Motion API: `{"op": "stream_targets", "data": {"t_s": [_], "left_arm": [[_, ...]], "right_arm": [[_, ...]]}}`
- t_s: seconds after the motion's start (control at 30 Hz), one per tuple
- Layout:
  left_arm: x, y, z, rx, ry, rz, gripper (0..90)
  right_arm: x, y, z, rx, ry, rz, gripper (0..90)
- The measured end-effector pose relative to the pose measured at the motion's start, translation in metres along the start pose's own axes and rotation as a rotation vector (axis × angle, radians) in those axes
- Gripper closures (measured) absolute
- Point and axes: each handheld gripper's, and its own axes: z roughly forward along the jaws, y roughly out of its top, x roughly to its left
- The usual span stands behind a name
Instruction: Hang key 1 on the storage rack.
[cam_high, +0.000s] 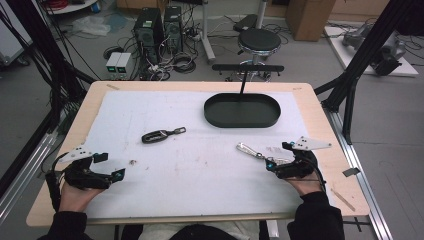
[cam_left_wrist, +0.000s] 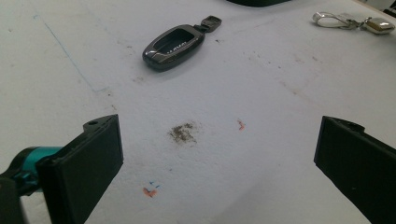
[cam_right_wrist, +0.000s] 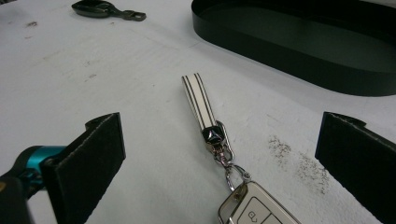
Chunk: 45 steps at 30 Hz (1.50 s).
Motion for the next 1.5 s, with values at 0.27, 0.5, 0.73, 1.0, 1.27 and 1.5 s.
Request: {"op": "stream_targets", "data": {"t_s": [0.27,0.5,0.73,1.0,1.27,1.5], "left_arm": [[0.001,0.000,0.000,-0.011,-0.001,0.006,1.7],[0.001,0.000,0.000,-0.012,0.002,0.011,1.7],[0.001,-0.002,0.001,-0.007,0.011,0.021,1.7],[-0.002,-0.006,-0.001,-0.030,0.014,0.016,1.7],[-0.002,-0.006,0.000,-0.023,0.015,0.018,1.7],[-0.002,-0.006,-0.002,-0.038,0.006,0.017,1.7]], "right_arm": [[0.000,-0.001,-0.001,0.005,0.002,0.004,0.7],[-0.001,-0.003,0.001,0.007,-0.003,0.000,0.7],[-0.002,-0.002,0.002,0.015,-0.013,0.014,0.7],[0.000,0.005,0.009,0.053,-0.019,-0.001,0.7],[0.003,0.018,0.026,0.118,0.005,-0.028,0.7],[0.008,0.027,0.033,0.133,0.012,-0.048,0.7]]}}
